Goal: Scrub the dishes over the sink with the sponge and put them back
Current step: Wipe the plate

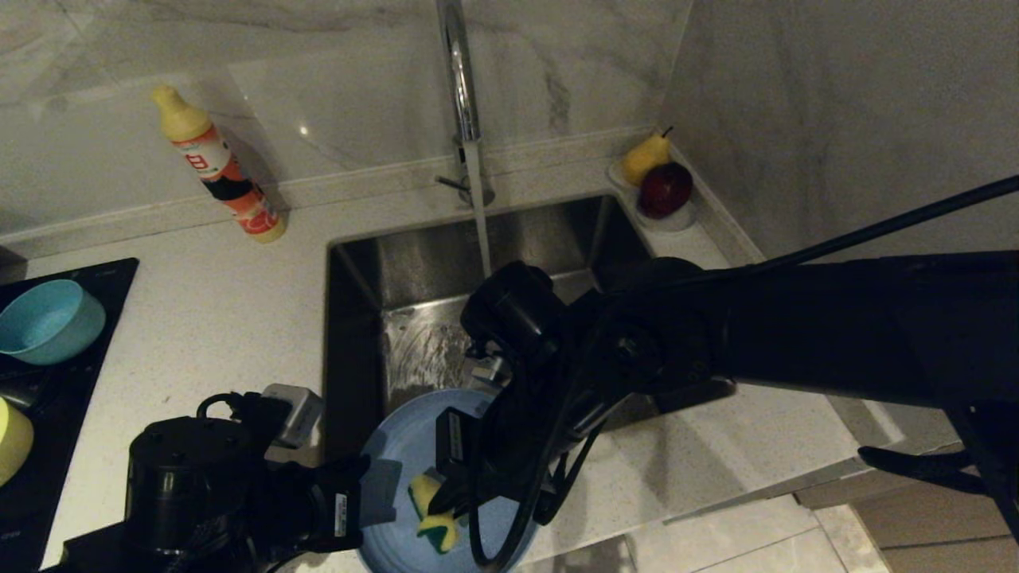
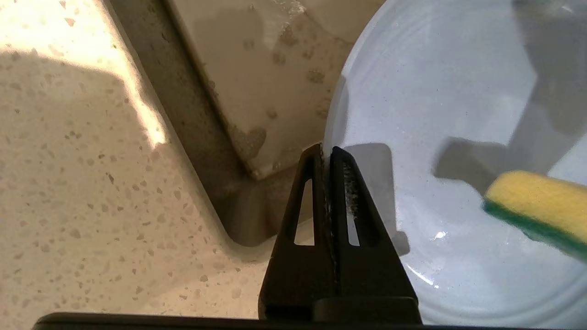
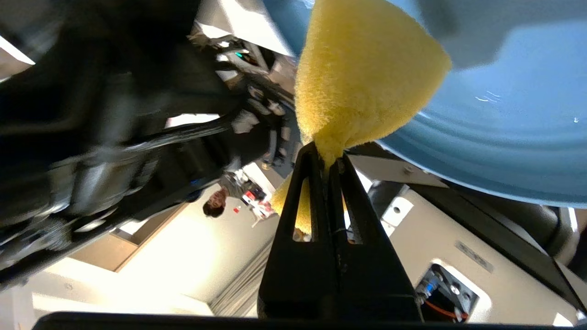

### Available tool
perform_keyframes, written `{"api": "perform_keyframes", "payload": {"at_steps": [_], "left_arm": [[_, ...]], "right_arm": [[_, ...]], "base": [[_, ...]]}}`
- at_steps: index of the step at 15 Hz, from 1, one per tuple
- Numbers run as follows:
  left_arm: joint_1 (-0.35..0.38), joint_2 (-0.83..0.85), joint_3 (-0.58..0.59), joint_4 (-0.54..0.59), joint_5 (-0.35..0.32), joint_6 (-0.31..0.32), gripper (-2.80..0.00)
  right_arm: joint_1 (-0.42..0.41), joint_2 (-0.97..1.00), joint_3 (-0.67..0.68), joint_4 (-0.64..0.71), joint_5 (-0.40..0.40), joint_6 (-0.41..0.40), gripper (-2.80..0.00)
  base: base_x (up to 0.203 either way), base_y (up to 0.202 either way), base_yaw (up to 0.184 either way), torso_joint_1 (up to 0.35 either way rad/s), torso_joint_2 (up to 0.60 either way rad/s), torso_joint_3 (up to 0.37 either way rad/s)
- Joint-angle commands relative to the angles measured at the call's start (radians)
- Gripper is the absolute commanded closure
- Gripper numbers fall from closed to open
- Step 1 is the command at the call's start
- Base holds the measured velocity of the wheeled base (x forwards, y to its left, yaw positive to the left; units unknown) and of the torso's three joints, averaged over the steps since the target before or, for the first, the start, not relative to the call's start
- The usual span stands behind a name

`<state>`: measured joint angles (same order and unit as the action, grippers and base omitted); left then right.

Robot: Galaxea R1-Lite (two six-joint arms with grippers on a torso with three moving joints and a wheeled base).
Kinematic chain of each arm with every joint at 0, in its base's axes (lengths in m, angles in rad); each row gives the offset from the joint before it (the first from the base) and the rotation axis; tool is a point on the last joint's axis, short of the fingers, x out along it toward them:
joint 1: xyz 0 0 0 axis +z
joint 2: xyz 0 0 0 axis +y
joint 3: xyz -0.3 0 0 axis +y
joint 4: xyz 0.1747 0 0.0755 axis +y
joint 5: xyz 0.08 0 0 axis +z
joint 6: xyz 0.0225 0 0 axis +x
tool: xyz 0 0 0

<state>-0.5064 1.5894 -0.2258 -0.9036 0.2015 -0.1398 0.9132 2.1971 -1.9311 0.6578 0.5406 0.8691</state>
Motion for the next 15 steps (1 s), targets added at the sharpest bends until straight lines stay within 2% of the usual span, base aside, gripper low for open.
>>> {"api": "perform_keyframes", "payload": {"at_steps": [1, 4, 7, 9, 11, 15], "left_arm": [[0.0, 0.006, 0.019, -0.023, 0.001, -0.001, 0.0], [0.0, 0.01, 0.023, -0.064, 0.003, 0.0, 0.0], [0.0, 0.004, 0.027, -0.066, 0.003, 0.0, 0.0], [0.0, 0.0, 0.033, -0.067, 0.003, 0.0, 0.0], [0.0, 0.001, 0.036, -0.067, 0.003, -0.001, 0.0], [0.0, -0.005, 0.048, -0.069, 0.003, -0.001, 0.0]], "right_arm": [[0.01, -0.024, 0.004, 0.001, 0.01, 0.001, 0.0], [0.013, -0.047, 0.014, -0.003, 0.096, -0.012, 0.0], [0.0, 0.009, 0.009, -0.012, 0.091, -0.008, 0.0], [-0.016, 0.057, 0.008, 0.001, 0.052, -0.001, 0.0], [-0.019, 0.099, 0.003, 0.046, -0.031, -0.001, 0.0], [-0.058, 0.052, 0.011, 0.074, -0.046, 0.001, 0.0]], "base": [[0.0, 0.0, 0.0, 0.0, 0.0, 0.0], [0.0, 0.0, 0.0, 0.0, 0.0, 0.0], [0.0, 0.0, 0.0, 0.0, 0.0, 0.0], [0.0, 0.0, 0.0, 0.0, 0.0, 0.0], [0.0, 0.0, 0.0, 0.0, 0.0, 0.0], [0.0, 0.0, 0.0, 0.0, 0.0, 0.0]]}}
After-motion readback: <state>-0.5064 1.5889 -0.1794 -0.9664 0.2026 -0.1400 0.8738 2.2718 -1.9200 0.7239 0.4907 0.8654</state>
